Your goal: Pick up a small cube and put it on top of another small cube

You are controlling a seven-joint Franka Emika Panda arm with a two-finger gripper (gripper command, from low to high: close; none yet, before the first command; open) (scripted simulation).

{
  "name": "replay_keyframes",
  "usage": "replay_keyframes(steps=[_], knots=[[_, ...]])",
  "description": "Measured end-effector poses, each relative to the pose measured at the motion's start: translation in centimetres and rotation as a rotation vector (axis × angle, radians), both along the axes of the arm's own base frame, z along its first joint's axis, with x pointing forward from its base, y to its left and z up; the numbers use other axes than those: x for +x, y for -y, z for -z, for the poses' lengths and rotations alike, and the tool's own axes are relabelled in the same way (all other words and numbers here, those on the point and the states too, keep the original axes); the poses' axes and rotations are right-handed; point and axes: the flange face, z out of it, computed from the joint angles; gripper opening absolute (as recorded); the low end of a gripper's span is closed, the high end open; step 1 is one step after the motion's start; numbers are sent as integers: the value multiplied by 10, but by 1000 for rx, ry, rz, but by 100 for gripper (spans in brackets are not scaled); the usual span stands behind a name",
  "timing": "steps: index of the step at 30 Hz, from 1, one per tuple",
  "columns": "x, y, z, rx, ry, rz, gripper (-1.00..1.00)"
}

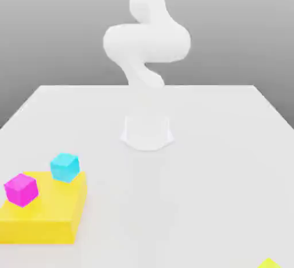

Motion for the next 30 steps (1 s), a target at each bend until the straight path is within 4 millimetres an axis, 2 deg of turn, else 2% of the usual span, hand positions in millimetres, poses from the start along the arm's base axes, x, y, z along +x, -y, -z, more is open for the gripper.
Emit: replay_keyframes(steps=[4, 8, 12, 16, 20, 24, 30], knots=[[49, -22, 44, -31, -94, -63, 0], [90, -47, 93, -62, -184, -128, 0], [124, -74, 149, -91, -272, -195, 0], [150, -103, 210, -121, -360, -264, 0], [166, -138, 275, -152, -447, -345, 0], [174, -162, 344, -178, -534, -409, 0], [167, -201, 451, -216, -664, -516, 0]])
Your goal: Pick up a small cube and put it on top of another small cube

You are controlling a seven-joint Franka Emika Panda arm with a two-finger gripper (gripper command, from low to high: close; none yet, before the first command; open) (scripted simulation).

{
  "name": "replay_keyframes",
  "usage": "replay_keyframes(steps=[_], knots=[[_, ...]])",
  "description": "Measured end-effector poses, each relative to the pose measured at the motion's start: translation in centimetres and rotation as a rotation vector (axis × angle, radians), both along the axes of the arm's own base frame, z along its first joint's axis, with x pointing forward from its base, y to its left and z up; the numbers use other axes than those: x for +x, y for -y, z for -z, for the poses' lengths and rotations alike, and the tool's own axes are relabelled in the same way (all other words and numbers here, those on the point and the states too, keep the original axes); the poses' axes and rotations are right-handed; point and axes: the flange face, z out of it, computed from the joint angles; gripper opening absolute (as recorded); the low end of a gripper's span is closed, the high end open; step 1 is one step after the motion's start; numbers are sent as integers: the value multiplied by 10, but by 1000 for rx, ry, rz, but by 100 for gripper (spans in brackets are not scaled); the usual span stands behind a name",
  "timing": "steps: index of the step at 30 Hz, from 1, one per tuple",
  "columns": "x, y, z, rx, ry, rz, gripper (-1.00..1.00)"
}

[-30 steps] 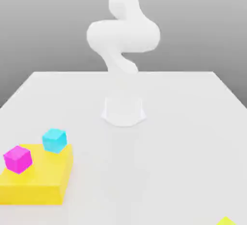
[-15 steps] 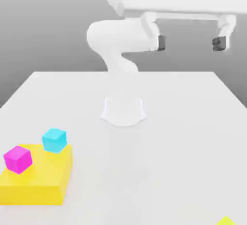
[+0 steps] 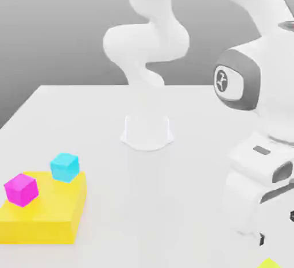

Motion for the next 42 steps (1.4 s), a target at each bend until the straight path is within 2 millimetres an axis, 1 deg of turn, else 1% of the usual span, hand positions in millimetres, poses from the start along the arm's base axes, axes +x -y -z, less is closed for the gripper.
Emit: replay_keyframes(steps=[2, 5, 6, 11, 12, 13, 14, 16, 17, 20, 23, 26, 28, 30, 31, 32, 33, 34, 35, 36, 37, 42], knots=[[-6, -10, 36, -10, -38, -30, 0], [-8, -14, 84, -13, -51, -41, 0], [-8, -14, 99, -14, -52, -42, -100], [-8, -14, 99, -13, -53, -42, -100], [-9, -14, 106, -13, -53, -42, -100], [-9, -14, 102, -13, -53, -43, -100], [-8, -15, 92, -13, -54, -43, -100], [-8, -15, 65, -13, -54, -43, -100], [-7, -8, 51, -16, -53, -33, -100], [4, 67, 25, -41, -45, 89, -100], [2, 142, 5, -57, -42, 218, -100], [-12, 217, -15, -63, -43, 356, -100], [-29, 267, -27, -61, -44, 454, -100], [-54, 321, -39, -52, -47, 568, -100], [-74, 360, -45, -43, -49, 656, -100], [-98, 399, -52, -32, -51, 748, -100], [-127, 443, -55, -17, -53, 854, -100], [-161, 484, -52, 3, -55, 959, -100], [-195, 522, -43, 15, -55, 1064, -100], [-204, 529, -32, 18, -54, 1087, -100], [-183, 503, -20, 16, -55, 1013, 100], [-183, 503, -20, 16, -55, 1013, 100]])
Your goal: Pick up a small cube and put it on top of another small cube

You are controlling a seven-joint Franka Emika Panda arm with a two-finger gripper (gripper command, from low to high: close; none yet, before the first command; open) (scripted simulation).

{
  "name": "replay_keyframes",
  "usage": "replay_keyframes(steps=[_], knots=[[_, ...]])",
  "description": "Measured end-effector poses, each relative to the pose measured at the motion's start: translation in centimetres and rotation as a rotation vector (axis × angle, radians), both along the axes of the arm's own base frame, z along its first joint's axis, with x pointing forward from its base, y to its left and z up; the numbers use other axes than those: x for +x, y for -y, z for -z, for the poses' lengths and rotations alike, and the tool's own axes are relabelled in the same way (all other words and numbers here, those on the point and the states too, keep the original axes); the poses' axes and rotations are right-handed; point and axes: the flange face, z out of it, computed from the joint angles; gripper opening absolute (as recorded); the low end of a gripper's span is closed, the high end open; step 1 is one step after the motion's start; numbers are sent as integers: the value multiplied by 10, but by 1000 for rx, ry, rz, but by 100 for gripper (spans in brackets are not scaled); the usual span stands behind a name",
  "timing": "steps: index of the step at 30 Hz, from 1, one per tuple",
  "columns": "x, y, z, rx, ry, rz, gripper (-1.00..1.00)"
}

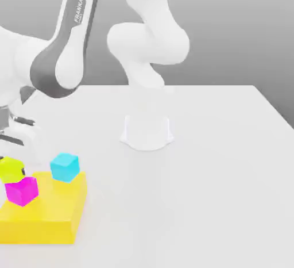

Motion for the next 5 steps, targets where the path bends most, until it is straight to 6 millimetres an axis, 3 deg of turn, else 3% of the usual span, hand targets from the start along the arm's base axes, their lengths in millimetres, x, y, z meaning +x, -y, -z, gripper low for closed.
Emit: replay_keyframes(steps=[2, 5], knots=[[6, -9, 2, 0, 0, -24, 100], [8, -10, -32, 2, 1, -28, 100]])
